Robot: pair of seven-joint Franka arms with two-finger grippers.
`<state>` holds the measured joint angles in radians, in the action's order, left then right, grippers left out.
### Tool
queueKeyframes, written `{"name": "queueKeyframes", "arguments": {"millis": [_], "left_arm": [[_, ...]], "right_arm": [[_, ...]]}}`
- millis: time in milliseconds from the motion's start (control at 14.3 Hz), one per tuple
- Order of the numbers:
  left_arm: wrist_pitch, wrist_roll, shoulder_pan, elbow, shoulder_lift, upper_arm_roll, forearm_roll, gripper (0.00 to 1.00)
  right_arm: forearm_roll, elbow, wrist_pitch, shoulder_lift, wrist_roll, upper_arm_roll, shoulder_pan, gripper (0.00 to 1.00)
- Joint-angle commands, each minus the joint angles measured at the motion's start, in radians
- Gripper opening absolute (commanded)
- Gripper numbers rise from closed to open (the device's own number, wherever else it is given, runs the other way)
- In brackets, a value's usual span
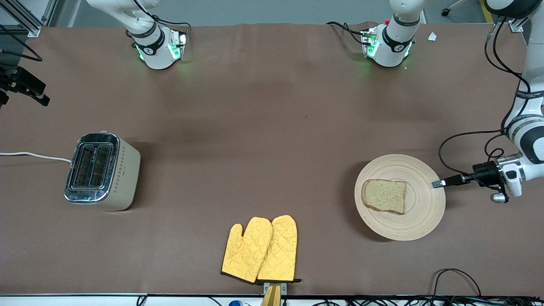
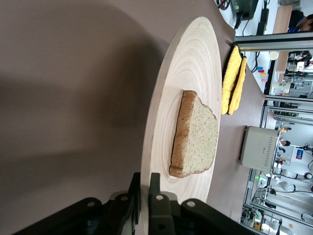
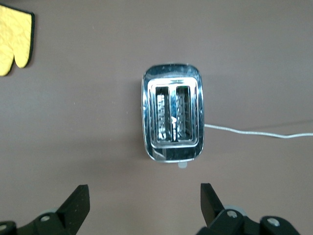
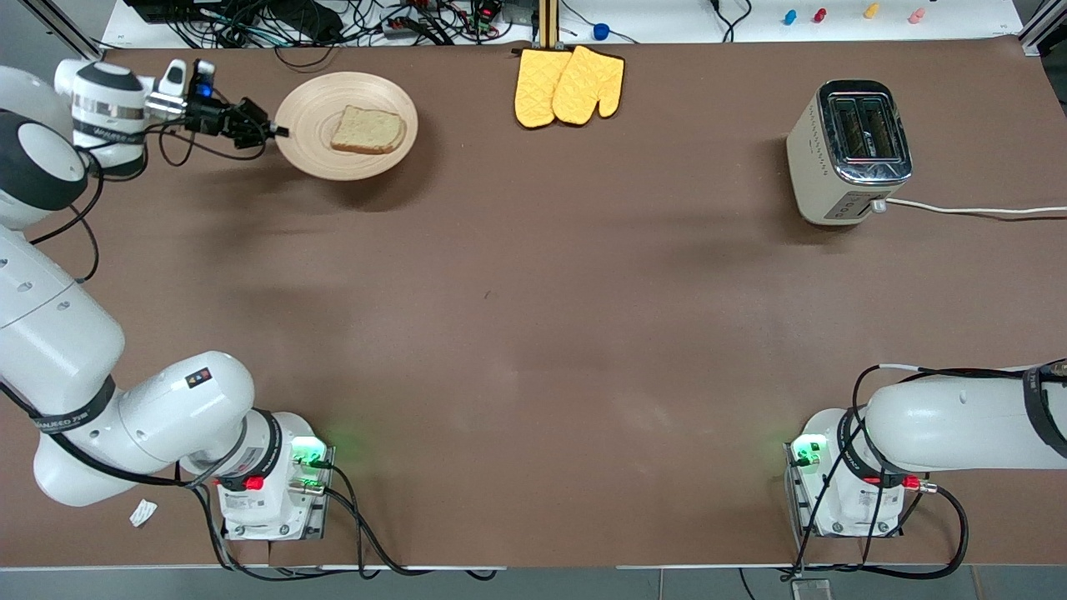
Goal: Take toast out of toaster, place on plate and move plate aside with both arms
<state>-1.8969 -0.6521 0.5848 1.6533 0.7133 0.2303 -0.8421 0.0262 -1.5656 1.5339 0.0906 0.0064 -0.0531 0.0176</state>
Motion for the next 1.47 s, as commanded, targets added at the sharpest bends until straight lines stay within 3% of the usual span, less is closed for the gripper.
{"name": "queueKeyframes", "arguments": {"millis": [0,210,349,419,559,769,1048,1398], "left_arm": [[0.021,-0.024,0.032,-0.007,0.02,0.014,0.012,0.0],[0.021,-0.026,0.055,-0.033,0.07,0.014,0.034,0.0],[0.019,-0.024,0.055,-0.043,0.116,0.014,0.028,0.08],[0.015,-0.024,0.053,-0.044,0.13,0.014,0.026,0.2],[-0.001,-0.012,0.046,-0.072,0.13,0.012,0.037,1.0],[0.005,0.067,0.044,-0.156,0.118,0.014,0.173,1.0],[0.064,0.236,-0.008,-0.34,0.074,0.066,0.406,1.0],[0.064,0.492,-0.175,-0.349,-0.058,0.081,0.552,1.0]], "right_arm": [[-0.003,-0.001,-0.012,-0.003,-0.002,0.016,-0.013,1.0],[-0.003,-0.004,-0.005,-0.002,-0.002,0.016,-0.014,1.0],[-0.003,-0.002,-0.003,-0.002,-0.003,0.016,-0.018,1.0],[-0.003,0.002,-0.003,-0.003,-0.005,0.016,-0.018,1.0],[-0.003,0.007,-0.003,-0.005,-0.005,0.016,-0.018,1.0],[-0.003,0.009,-0.003,-0.006,-0.005,0.016,-0.021,1.0],[-0.003,0.009,-0.001,-0.006,-0.003,0.016,-0.021,1.0],[-0.003,0.009,0.0,-0.005,-0.003,0.016,-0.021,1.0]]}}
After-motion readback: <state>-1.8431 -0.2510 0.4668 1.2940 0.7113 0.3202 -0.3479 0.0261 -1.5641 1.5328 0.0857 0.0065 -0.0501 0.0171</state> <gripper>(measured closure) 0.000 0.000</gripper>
